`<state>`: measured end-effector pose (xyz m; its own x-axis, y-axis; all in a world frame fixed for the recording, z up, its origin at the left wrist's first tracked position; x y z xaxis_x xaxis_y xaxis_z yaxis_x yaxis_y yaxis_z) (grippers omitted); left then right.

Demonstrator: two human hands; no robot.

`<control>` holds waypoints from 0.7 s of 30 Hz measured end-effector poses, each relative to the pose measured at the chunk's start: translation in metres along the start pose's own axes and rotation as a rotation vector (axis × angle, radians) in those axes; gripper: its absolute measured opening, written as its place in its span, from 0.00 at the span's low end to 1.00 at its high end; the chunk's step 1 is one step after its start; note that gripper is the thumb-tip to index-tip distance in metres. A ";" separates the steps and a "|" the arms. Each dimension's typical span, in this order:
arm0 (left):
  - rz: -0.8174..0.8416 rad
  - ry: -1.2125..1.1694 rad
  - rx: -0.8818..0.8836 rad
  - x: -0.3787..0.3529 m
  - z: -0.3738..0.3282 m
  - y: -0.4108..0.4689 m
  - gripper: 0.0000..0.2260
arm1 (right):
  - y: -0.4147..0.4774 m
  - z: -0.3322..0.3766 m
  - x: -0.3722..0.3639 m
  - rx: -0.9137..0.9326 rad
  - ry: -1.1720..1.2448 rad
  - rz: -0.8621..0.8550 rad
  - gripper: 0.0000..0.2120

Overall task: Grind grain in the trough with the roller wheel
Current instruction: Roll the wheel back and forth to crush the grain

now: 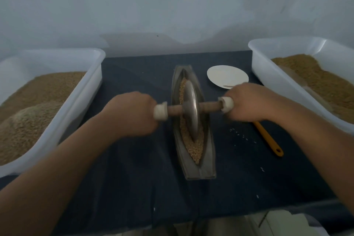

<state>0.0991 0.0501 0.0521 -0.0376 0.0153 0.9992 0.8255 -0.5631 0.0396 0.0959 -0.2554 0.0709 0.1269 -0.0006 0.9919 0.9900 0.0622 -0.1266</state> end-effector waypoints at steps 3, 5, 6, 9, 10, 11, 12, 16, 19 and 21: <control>0.018 -0.026 0.090 0.005 0.022 0.050 0.12 | 0.031 0.012 0.018 -0.014 -0.056 -0.383 0.12; -0.054 -0.006 0.140 0.006 0.033 0.069 0.11 | 0.047 0.018 0.025 -0.046 -0.105 -0.422 0.11; -0.076 0.000 0.149 0.005 0.034 0.072 0.11 | 0.050 0.018 0.027 -0.054 -0.122 -0.410 0.11; -0.025 -0.034 0.126 0.001 0.020 0.049 0.11 | 0.037 0.017 0.027 -0.018 -0.084 -0.351 0.11; -0.001 -0.047 0.103 0.000 0.014 0.034 0.11 | 0.026 0.016 0.025 0.003 -0.068 -0.283 0.11; 0.011 -0.050 0.078 -0.002 0.008 0.017 0.11 | 0.014 0.013 0.019 0.014 -0.057 -0.172 0.11; 0.000 -0.038 0.044 -0.002 0.001 0.000 0.11 | 0.000 0.008 0.012 0.012 -0.038 -0.040 0.12; -0.007 -0.005 -0.025 0.000 -0.011 -0.024 0.13 | -0.029 -0.001 -0.002 0.032 0.018 0.093 0.18; 0.056 -0.026 0.069 0.005 0.002 0.013 0.12 | 0.005 0.006 0.003 0.002 -0.030 -0.293 0.17; 0.035 0.007 0.131 0.013 0.014 0.045 0.11 | 0.030 0.011 0.008 -0.031 0.001 -0.460 0.14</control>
<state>0.1441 0.0366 0.0668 -0.0113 -0.0081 0.9999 0.8926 -0.4508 0.0065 0.1260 -0.2426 0.0750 -0.3265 -0.0225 0.9449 0.9447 0.0253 0.3270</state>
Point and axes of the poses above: each hand's wrist, its own y-axis towards the middle knuckle, its own x-axis out of the back of the hand, z = x × y, the point moved 4 cm from there along y, towards the middle knuckle, and after that the axes turned 11 degrees about -x, right-handed, at the moved point
